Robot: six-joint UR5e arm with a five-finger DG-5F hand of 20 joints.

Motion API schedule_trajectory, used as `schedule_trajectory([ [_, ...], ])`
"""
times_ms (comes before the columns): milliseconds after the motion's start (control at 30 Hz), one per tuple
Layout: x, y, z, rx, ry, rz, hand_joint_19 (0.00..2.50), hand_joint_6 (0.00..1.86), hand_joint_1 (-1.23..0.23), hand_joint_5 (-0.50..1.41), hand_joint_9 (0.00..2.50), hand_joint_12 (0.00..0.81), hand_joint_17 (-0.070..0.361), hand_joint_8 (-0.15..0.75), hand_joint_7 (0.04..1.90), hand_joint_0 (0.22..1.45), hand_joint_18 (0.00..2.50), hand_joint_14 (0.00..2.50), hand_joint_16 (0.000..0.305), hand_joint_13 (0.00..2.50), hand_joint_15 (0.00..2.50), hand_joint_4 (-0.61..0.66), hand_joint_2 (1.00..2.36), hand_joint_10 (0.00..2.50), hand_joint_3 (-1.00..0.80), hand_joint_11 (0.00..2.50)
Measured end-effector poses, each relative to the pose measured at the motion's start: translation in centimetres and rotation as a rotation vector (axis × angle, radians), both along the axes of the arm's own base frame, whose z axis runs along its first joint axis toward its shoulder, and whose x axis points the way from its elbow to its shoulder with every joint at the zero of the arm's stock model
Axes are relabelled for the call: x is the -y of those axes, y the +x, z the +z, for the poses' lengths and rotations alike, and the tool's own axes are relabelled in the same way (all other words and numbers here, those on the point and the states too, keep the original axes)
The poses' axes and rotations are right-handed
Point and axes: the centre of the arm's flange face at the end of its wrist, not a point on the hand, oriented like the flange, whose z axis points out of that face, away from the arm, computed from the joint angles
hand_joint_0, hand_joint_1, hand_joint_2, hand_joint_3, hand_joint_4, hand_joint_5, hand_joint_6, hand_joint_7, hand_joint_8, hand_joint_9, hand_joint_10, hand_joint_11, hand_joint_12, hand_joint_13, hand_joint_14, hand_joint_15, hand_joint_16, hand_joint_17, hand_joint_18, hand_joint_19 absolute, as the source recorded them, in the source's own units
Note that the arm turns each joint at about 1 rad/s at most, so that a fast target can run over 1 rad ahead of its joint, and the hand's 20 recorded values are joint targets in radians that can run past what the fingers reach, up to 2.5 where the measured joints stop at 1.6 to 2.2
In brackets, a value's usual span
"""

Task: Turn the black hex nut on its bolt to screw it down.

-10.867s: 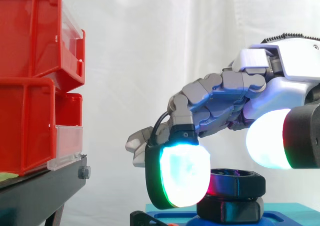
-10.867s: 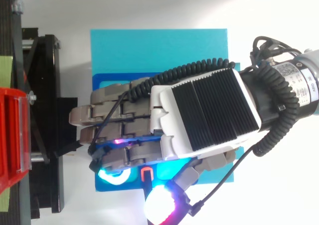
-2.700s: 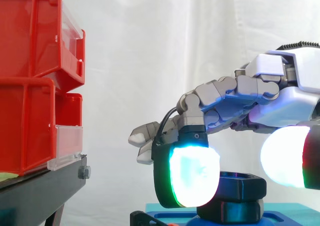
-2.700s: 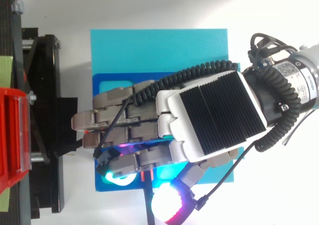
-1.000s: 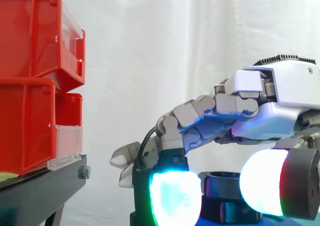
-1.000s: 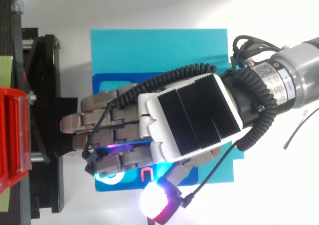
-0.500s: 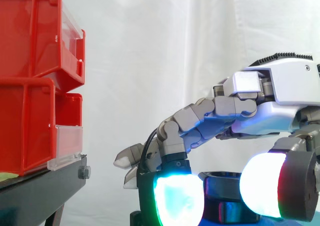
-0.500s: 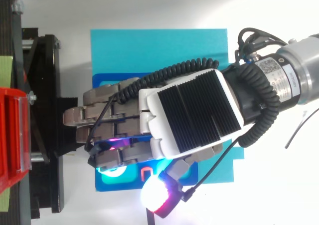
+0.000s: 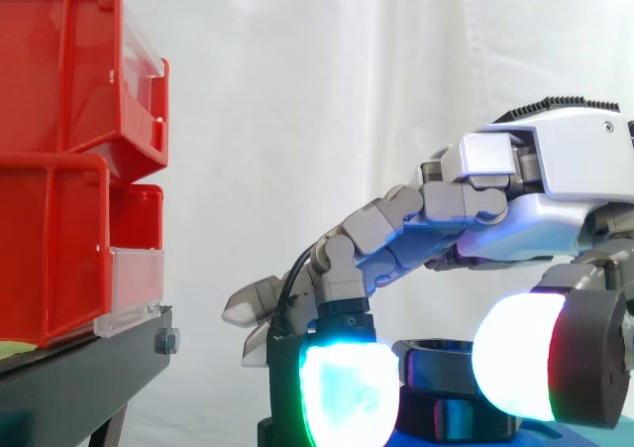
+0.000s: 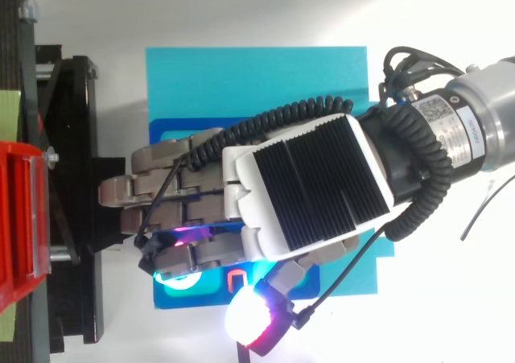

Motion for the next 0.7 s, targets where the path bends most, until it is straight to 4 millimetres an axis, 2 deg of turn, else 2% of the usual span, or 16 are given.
schedule_trajectory([
  [367, 0.0, 0.2, 1.5, -0.021, -0.006, 0.001, 0.20, 0.79, -0.45, -0.16, 0.46, 0.353, 0.118, 0.318, 0.78, 0.52, 0.32, 0.00, 0.052, 0.26, 0.00, 0.23, 1.00, 0.01, -0.50, 0.19],
  [700, 0.2, 0.1, 1.5, -0.037, -0.012, -0.002, 0.20, 0.83, -0.45, -0.17, 0.47, 0.351, 0.116, 0.323, 0.77, 0.52, 0.31, 0.00, 0.052, 0.27, 0.00, 0.24, 1.00, 0.01, -0.50, 0.21],
])
